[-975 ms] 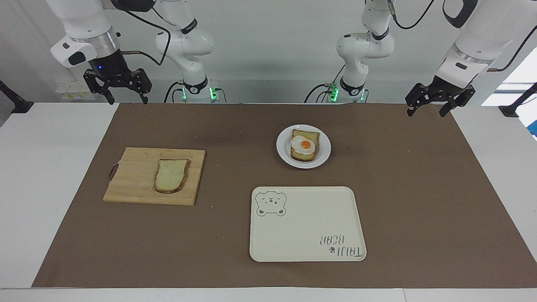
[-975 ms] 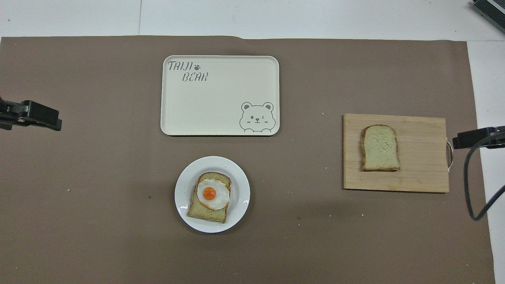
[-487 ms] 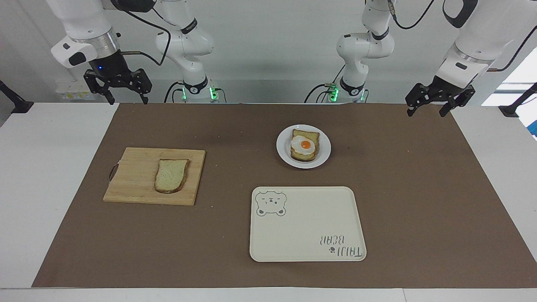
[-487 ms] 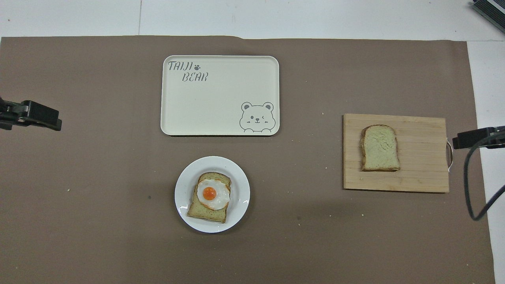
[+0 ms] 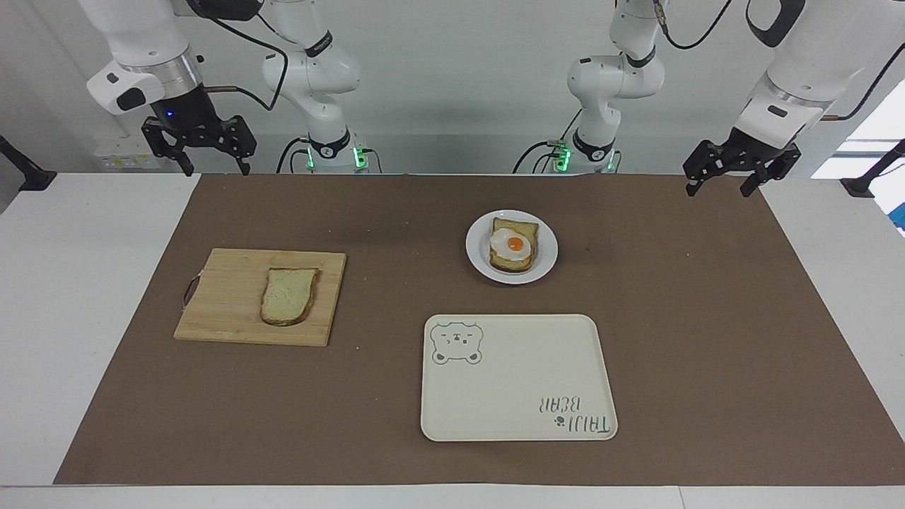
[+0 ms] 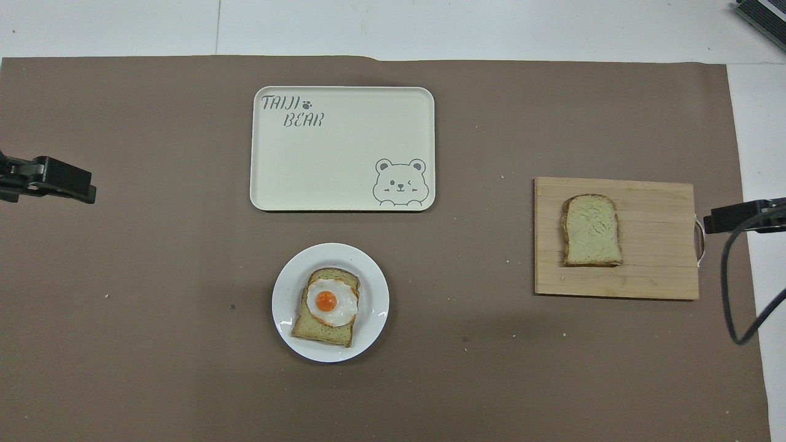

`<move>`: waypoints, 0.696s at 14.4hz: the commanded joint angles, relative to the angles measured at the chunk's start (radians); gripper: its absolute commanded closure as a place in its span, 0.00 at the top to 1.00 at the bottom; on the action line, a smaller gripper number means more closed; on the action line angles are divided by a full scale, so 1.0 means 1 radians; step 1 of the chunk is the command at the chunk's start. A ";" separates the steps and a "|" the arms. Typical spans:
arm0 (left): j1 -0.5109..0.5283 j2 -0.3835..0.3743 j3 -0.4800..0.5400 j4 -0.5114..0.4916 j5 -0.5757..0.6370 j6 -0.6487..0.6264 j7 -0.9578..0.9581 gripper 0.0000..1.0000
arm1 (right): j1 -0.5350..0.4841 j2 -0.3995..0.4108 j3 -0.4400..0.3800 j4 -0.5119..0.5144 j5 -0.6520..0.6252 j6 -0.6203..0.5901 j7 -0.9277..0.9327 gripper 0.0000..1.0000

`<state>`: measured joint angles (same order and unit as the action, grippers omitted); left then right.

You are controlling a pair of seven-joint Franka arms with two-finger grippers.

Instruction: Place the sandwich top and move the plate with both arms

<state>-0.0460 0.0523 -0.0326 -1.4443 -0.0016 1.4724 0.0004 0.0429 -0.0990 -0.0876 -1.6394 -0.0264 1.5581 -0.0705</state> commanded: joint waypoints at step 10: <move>-0.002 -0.026 0.000 -0.025 0.020 -0.007 0.000 1.00 | -0.014 -0.025 0.005 -0.039 -0.003 0.008 -0.026 1.00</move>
<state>-0.0460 0.0523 -0.0326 -1.4443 -0.0016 1.4724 0.0004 0.0420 -0.0991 -0.0876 -1.6411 -0.0264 1.5581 -0.0705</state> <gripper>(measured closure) 0.000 0.000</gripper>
